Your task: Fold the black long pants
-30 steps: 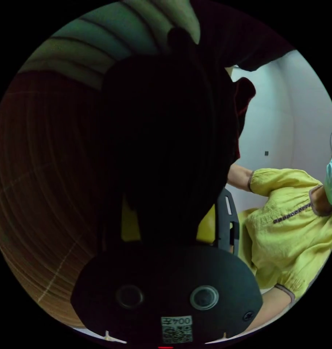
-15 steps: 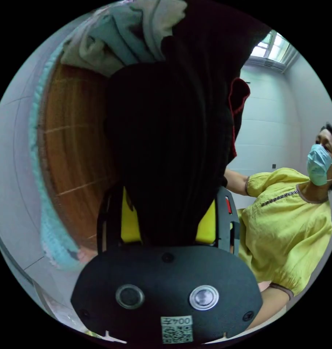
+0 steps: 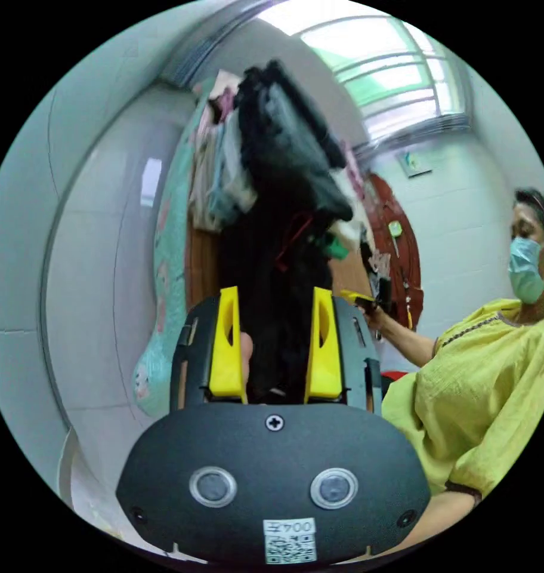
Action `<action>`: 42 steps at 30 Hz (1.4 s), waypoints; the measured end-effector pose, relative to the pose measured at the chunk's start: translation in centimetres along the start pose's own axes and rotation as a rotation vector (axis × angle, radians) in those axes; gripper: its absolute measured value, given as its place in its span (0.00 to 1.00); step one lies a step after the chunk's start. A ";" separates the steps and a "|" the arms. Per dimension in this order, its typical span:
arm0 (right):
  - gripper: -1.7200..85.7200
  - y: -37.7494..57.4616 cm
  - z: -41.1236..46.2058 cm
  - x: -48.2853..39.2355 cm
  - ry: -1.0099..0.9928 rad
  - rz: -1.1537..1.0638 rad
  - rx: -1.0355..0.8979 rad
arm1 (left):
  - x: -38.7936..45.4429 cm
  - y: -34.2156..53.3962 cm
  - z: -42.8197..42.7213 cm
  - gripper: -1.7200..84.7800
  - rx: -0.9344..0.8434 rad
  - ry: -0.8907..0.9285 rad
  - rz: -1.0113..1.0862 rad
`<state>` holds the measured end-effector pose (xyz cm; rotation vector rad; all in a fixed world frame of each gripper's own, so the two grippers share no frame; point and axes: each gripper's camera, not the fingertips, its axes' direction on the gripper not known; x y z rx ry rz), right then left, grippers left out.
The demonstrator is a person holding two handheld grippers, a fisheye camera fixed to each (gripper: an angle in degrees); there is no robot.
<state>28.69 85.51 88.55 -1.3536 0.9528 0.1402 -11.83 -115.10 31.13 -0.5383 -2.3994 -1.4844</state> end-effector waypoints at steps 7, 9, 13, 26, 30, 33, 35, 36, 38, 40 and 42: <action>0.08 -4.0 5.2 -6.1 0.211 -0.228 -0.077 | 7.4 -1.9 15.8 0.11 0.081 -0.139 0.131; 0.06 -5.0 6.5 -6.7 0.289 -0.302 -0.126 | 5.5 -1.7 17.9 0.08 0.111 -0.276 0.101; 0.04 -6.4 7.1 -6.0 0.242 -0.316 -0.144 | -2.4 0.4 19.4 0.05 0.198 -0.082 -0.080; 0.12 8.3 -1.8 -19.1 0.182 -0.259 0.023 | -7.3 2.8 26.5 0.05 0.146 0.078 -0.100; 0.12 11.3 2.2 -18.7 0.204 -0.271 -0.195 | -9.8 3.4 29.5 0.05 0.111 0.155 -0.109; 0.13 11.4 -2.8 -18.6 0.153 -0.173 -0.073 | -11.2 3.9 31.9 0.04 0.095 0.195 -0.129; 0.13 11.9 -8.7 -18.9 0.136 -0.091 0.020 | -11.6 4.5 33.2 0.04 0.094 0.223 -0.140; 0.13 12.3 -10.2 -18.9 0.137 -0.060 0.048 | -11.6 5.0 33.9 0.04 0.102 0.238 -0.147; 0.10 14.5 -16.3 -18.4 0.171 0.079 0.153 | -11.1 6.1 34.6 0.03 0.117 0.248 -0.151; 0.06 16.7 -20.4 -18.0 0.260 0.208 0.191 | -10.1 8.2 35.4 0.03 0.136 0.237 -0.173; 0.03 19.0 -24.1 -17.6 0.349 0.326 0.214 | -8.9 10.0 36.3 0.03 0.147 0.222 -0.198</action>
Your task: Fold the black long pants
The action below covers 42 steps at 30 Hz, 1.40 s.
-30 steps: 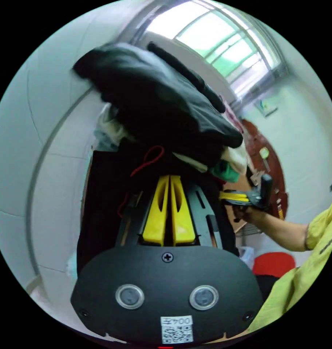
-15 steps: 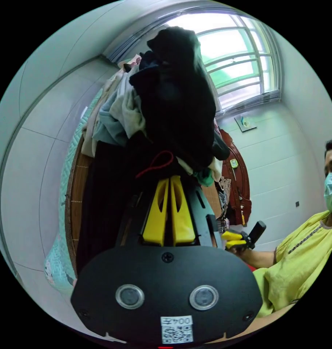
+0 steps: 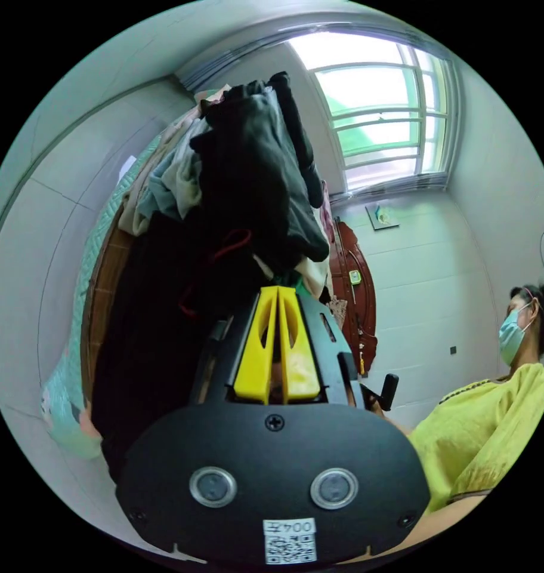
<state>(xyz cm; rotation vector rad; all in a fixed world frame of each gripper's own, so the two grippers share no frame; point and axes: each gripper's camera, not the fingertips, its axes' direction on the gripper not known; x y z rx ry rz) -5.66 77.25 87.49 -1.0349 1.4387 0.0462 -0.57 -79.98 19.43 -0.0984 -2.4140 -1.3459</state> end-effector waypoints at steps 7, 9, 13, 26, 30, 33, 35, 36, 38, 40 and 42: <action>0.01 2.5 -11.9 8.1 -0.098 0.341 0.152 | 12.0 8.4 16.0 0.03 -0.247 -0.202 0.244; 0.02 2.9 -15.1 9.8 -0.162 0.346 0.216 | 16.9 11.0 23.0 0.03 -0.349 -0.207 0.402; 0.03 3.2 -24.7 12.6 0.031 0.138 0.288 | 28.0 19.5 39.5 0.03 -0.489 -0.193 0.739; 0.02 4.7 -46.7 29.3 0.321 -0.110 0.543 | 40.0 39.7 72.3 0.03 -0.453 -0.209 1.136; 0.01 3.2 -50.6 35.9 0.260 -0.074 0.602 | 38.7 40.5 80.4 0.02 -0.447 -0.146 1.094; 0.01 0.6 -54.1 41.7 0.269 -0.076 0.608 | 37.4 39.8 87.0 0.02 -0.455 -0.049 1.040; 0.01 -1.9 -56.9 45.7 0.354 -0.106 0.613 | 36.6 38.8 91.6 0.02 -0.484 0.051 0.991; 0.01 -2.6 -57.7 46.8 0.363 -0.104 0.616 | 36.2 38.1 94.6 0.02 -0.496 0.119 0.969; 0.01 -5.5 -61.2 51.2 0.373 -0.089 0.619 | 36.0 37.2 98.8 0.02 -0.511 0.199 0.934; 0.01 -7.7 -63.9 54.1 0.386 -0.103 0.635 | 36.0 36.1 103.6 0.02 -0.479 0.307 0.900; 0.01 -9.8 -66.1 57.2 0.399 -0.099 0.645 | 35.9 35.2 107.4 0.02 -0.478 0.360 0.878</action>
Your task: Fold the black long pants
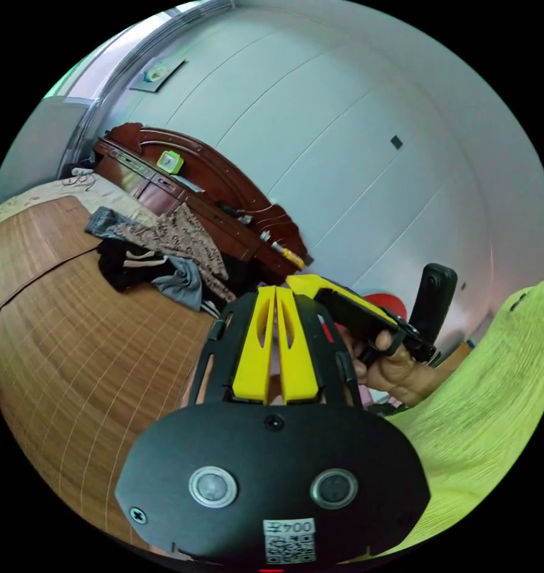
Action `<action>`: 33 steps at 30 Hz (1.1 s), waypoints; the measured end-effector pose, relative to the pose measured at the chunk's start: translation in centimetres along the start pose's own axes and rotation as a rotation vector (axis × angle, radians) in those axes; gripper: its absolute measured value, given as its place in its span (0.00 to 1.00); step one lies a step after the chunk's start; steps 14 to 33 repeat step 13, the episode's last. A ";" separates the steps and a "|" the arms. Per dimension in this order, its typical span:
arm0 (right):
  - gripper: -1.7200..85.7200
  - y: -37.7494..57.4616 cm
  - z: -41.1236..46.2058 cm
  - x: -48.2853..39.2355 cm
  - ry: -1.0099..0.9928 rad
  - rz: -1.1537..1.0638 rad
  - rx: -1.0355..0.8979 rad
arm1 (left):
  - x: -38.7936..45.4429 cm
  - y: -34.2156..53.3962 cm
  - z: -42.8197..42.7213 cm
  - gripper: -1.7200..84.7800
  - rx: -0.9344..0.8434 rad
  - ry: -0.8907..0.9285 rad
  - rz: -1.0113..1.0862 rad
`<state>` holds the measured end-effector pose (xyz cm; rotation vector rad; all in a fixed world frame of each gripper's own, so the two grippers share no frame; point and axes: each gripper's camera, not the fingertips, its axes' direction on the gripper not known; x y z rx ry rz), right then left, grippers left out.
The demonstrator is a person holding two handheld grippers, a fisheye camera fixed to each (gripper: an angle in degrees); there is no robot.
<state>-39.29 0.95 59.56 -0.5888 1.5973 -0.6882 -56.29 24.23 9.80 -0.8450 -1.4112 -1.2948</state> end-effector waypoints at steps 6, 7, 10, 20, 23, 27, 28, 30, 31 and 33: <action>0.01 -6.1 3.4 13.5 -0.127 0.189 0.084 | -6.5 -3.8 7.7 0.02 0.054 0.021 0.002; 0.01 -7.5 4.5 16.1 -0.178 0.209 0.093 | -8.1 -4.4 8.8 0.02 0.080 0.025 -0.022; 0.02 -11.2 8.3 22.9 -0.325 0.239 0.082 | -11.8 -5.4 11.5 0.02 0.147 -0.009 -0.084; 0.02 -14.4 12.6 29.5 -0.452 0.262 0.069 | -16.0 -7.3 14.8 0.02 0.125 -0.025 -0.164; 0.02 -14.4 12.6 29.5 -0.452 0.262 0.069 | -16.0 -7.3 14.8 0.02 0.125 -0.025 -0.164; 0.02 -14.4 12.6 29.5 -0.452 0.262 0.069 | -16.0 -7.3 14.8 0.02 0.125 -0.025 -0.164; 0.02 -14.4 12.6 29.5 -0.452 0.262 0.069 | -16.0 -7.3 14.8 0.02 0.125 -0.025 -0.164; 0.02 -14.4 12.6 29.5 -0.452 0.262 0.069 | -16.0 -7.3 14.8 0.02 0.125 -0.025 -0.164; 0.02 -14.4 12.6 29.5 -0.452 0.262 0.069 | -16.0 -7.3 14.8 0.02 0.125 -0.025 -0.164; 0.02 -14.4 12.6 29.5 -0.452 0.262 0.069 | -16.0 -7.3 14.8 0.02 0.125 -0.025 -0.164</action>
